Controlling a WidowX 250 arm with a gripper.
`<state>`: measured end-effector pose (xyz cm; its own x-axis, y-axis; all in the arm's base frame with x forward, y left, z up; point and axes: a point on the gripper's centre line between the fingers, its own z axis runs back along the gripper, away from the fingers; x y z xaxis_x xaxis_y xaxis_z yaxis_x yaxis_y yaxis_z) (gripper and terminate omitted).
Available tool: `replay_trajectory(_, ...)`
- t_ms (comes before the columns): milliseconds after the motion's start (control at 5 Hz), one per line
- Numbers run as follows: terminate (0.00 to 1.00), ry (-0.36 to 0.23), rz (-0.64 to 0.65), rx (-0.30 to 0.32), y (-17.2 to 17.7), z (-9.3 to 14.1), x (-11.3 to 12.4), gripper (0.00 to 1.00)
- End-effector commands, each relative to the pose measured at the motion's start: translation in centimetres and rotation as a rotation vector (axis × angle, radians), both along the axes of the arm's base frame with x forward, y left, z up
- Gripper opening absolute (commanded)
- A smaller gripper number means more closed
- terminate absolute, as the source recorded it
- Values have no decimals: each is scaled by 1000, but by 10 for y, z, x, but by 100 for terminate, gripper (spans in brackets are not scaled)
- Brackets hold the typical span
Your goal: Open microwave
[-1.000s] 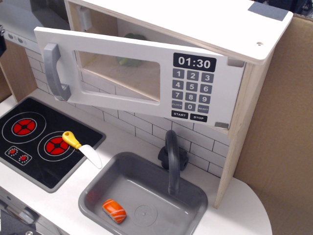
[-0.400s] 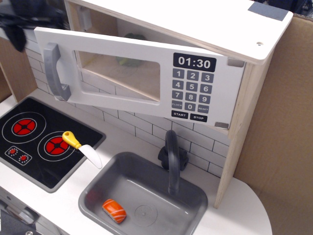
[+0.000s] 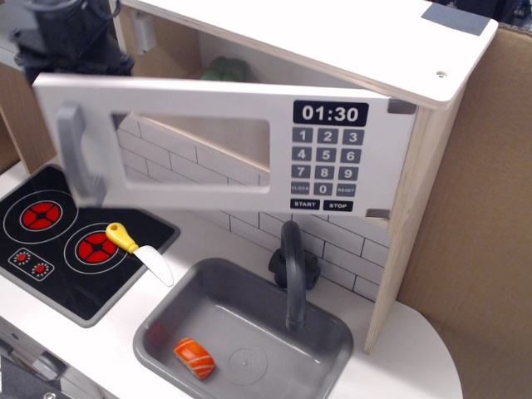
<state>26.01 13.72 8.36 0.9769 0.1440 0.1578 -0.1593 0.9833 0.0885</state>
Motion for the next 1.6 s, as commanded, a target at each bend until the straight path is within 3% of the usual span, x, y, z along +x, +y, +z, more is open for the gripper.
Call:
replay_trajectory(0,0,38,-185,23,-38,15,-72,100)
replay_trajectory(400,0,147,-235,-18,-95,7,-102,100)
replay_trajectory(600,0,147,-202,-41,-114,12,-93,100)
replay_trajectory(1000,0,-42,16,-3,-75,43,-30,100)
replay_trajectory(1200,0,-79,104,-24,-60,55,-12,100)
replay_trajectory(1400,0,-30,39,-34,-66,55,-12,100)
